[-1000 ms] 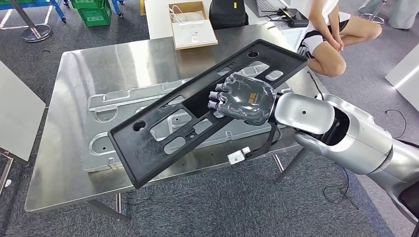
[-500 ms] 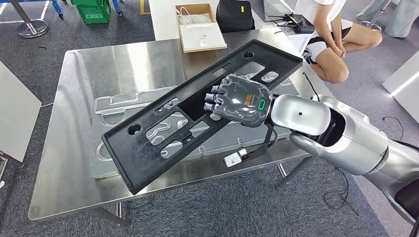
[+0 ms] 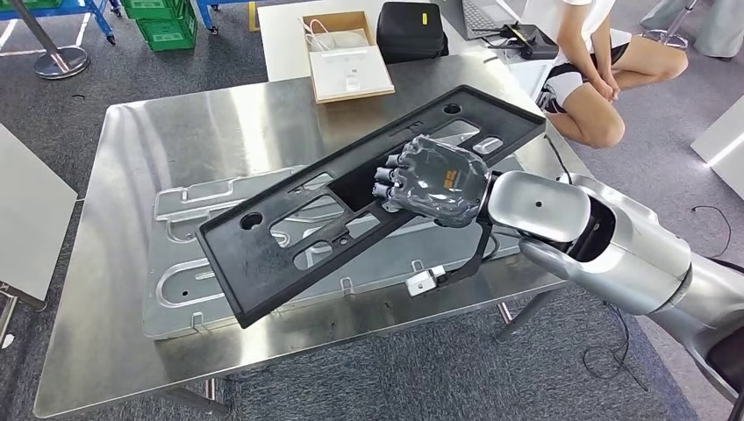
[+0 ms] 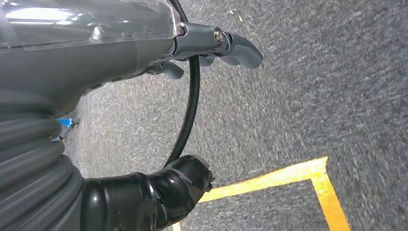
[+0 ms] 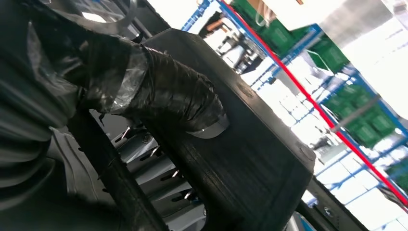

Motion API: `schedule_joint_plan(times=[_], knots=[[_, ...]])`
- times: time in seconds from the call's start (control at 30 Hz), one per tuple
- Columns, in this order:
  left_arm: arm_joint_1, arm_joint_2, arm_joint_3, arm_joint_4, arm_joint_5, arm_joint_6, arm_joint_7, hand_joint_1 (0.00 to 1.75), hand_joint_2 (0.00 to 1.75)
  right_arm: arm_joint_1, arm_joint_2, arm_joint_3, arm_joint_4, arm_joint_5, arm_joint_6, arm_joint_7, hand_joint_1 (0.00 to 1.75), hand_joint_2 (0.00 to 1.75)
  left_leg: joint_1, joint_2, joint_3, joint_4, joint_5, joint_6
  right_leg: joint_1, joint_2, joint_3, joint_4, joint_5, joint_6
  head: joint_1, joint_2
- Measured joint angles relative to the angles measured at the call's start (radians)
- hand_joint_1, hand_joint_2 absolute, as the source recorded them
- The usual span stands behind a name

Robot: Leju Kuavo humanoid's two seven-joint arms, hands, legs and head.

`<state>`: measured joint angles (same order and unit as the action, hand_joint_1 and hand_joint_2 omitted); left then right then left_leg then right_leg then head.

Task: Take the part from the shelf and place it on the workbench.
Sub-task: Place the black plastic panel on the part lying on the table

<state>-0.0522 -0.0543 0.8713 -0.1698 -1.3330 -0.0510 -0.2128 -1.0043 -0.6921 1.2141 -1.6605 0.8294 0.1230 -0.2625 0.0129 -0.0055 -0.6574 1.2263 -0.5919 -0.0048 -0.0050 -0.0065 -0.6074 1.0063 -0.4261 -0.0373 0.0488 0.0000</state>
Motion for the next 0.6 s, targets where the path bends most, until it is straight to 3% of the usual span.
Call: schedule_joint_plan(times=[0.03,0.07,0.1,0.13,0.2,0.23,0.33,0.4,0.53,0.57,0.6], knots=[[0.001,0.001,0.001,0.000,0.000,0.000,-0.001,0.00,1.75,0.008,-0.001,0.000,0.002,0.001,0.000,0.000,1.75,1.75,0.001,0.000,-0.031,0.047,-0.008,-0.003,0.000,0.001,0.001,0.002,-0.003,0.000,0.000,0.000],[0.002,0.002,0.002,0.000,-0.002,0.000,-0.003,0.00,1.75,0.017,-0.002,-0.001,0.005,0.001,0.000,-0.001,1.75,1.75,0.002,0.000,-0.047,0.061,0.004,-0.006,-0.001,0.002,0.002,0.006,-0.007,0.001,0.000,0.000],[0.004,0.003,0.003,0.000,-0.004,-0.001,-0.005,0.00,1.75,0.025,-0.003,-0.003,0.007,0.002,-0.001,-0.001,1.75,1.75,0.003,0.000,-0.044,0.038,0.035,-0.007,-0.002,0.004,0.004,0.011,-0.012,0.003,0.000,0.000],[0.004,0.003,0.003,0.000,-0.005,-0.001,-0.006,0.00,1.75,0.032,-0.004,-0.005,0.010,0.002,-0.002,-0.001,1.75,1.75,0.005,0.001,-0.025,-0.018,0.079,-0.008,-0.003,0.005,0.005,0.018,-0.019,0.007,0.000,0.000],[0.004,0.005,0.003,0.000,-0.008,-0.001,-0.009,0.00,1.75,0.042,-0.006,-0.013,0.014,0.005,-0.008,0.000,1.75,1.75,0.004,0.001,0.020,-0.129,0.129,-0.004,-0.002,0.007,0.004,0.035,-0.033,0.017,0.000,0.000],[0.003,0.005,0.003,0.000,-0.008,-0.002,-0.010,0.00,1.75,0.046,-0.008,-0.016,0.016,0.007,-0.012,0.001,1.75,1.75,0.003,0.000,0.032,-0.159,0.137,0.001,-0.001,0.007,0.001,0.041,-0.037,0.022,0.000,0.000],[0.003,0.006,0.003,0.000,-0.008,-0.004,-0.011,0.00,1.75,0.055,-0.014,-0.023,0.023,0.009,-0.016,0.002,1.75,1.75,0.000,-0.002,0.037,-0.173,0.135,0.020,0.002,0.007,-0.002,0.044,-0.038,0.033,0.000,0.000],[0.004,0.005,0.003,0.000,-0.008,-0.004,-0.011,0.00,1.75,0.060,-0.018,-0.030,0.026,0.009,-0.016,0.002,1.75,1.75,0.003,-0.001,0.042,-0.181,0.139,0.032,-0.001,0.007,-0.011,0.067,-0.057,0.041,0.001,0.000],[0.002,0.006,0.003,0.000,-0.009,-0.003,-0.015,0.00,1.75,0.075,-0.022,-0.039,0.031,0.010,-0.018,0.002,1.75,1.75,0.003,-0.001,0.045,-0.187,0.140,0.045,-0.004,0.007,-0.114,0.280,-0.155,0.054,0.001,0.000],[0.002,0.006,0.003,0.000,-0.010,-0.003,-0.016,0.00,1.75,0.082,-0.022,-0.040,0.032,0.011,-0.018,0.001,1.75,1.75,0.002,-0.002,0.046,-0.187,0.140,0.046,-0.005,0.007,-0.131,0.310,-0.157,0.054,0.001,0.000],[0.003,0.007,0.003,0.000,-0.010,-0.002,-0.016,0.00,1.75,0.088,-0.022,-0.040,0.034,0.011,-0.018,0.001,1.75,1.75,0.001,-0.002,0.047,-0.186,0.139,0.047,-0.005,0.007,-0.132,0.304,-0.141,0.052,0.001,0.000]])
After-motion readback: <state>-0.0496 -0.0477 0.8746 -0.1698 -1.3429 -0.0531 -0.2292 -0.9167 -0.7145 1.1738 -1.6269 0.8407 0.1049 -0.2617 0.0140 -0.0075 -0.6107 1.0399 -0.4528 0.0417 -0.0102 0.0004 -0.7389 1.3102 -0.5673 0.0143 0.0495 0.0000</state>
